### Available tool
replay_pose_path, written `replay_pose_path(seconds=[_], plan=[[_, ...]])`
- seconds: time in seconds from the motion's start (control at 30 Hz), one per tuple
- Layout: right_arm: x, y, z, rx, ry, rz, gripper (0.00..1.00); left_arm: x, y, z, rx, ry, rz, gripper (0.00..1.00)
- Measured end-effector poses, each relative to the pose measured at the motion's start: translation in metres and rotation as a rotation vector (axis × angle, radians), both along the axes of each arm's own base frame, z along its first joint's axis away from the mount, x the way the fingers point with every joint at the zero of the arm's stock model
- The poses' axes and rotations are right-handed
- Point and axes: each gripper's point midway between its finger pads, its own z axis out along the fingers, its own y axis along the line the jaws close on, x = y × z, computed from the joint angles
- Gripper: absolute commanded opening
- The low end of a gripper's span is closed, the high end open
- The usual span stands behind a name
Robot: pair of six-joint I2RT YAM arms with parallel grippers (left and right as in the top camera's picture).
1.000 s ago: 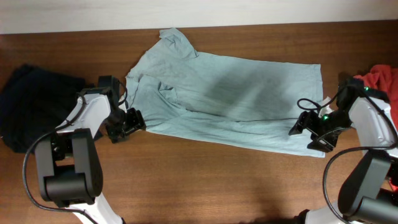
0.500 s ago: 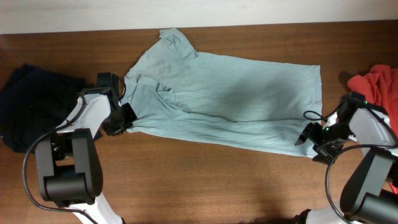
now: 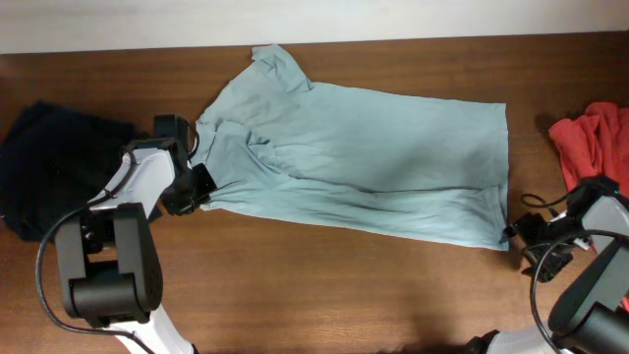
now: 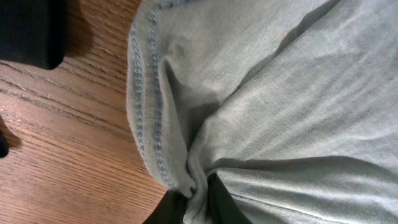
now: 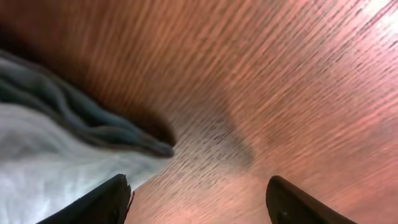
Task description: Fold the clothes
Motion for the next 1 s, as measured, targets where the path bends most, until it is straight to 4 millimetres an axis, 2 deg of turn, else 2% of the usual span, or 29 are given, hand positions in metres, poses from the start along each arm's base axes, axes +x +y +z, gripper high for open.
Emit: replay_pose_path(seconds=[0.07, 0.17, 0.23, 0.27, 0.3, 0.4, 0.5, 0.7, 0.83, 0.9, 1.0], plan=[[-0.001, 0.003, -0.006, 0.003, -0.007, 0.002, 0.73, 0.000, 0.000, 0.000, 0.000, 0.001, 0.000, 0.15], [0.000, 0.005, -0.010, -0.002, -0.033, -0.012, 0.61, -0.002, 0.000, 0.000, 0.000, 0.009, 0.000, 0.16], [0.005, 0.005, -0.010, -0.010, -0.069, -0.016, 0.45, -0.005, 0.000, 0.000, 0.002, 0.019, 0.000, 0.17], [0.007, 0.004, -0.010, -0.012, -0.080, -0.020, 0.41, -0.006, 0.000, 0.000, 0.002, 0.023, 0.000, 0.17], [0.010, 0.004, -0.010, -0.010, -0.094, -0.020, 0.31, -0.007, 0.000, 0.000, 0.003, 0.027, 0.000, 0.17], [0.015, 0.005, -0.010, -0.003, -0.121, -0.021, 0.21, -0.007, 0.000, 0.000, 0.003, 0.030, 0.000, 0.17], [0.016, 0.006, -0.011, 0.005, -0.130, -0.022, 0.05, -0.007, 0.001, 0.000, 0.004, 0.030, 0.000, 0.17], [0.018, 0.008, -0.011, 0.015, -0.140, -0.021, 0.04, -0.007, 0.001, 0.000, 0.005, 0.030, 0.000, 0.16], [0.016, 0.007, -0.011, 0.020, -0.132, -0.040, 0.04, -0.011, 0.001, -0.001, 0.004, 0.046, 0.003, 0.04], [0.008, 0.004, -0.011, 0.039, -0.103, -0.080, 0.04, -0.028, 0.000, 0.000, 0.001, 0.113, 0.000, 0.00], [-0.006, -0.007, -0.009, 0.060, -0.071, -0.161, 0.04, -0.052, -0.002, 0.001, -0.006, 0.211, -0.001, 0.00]])
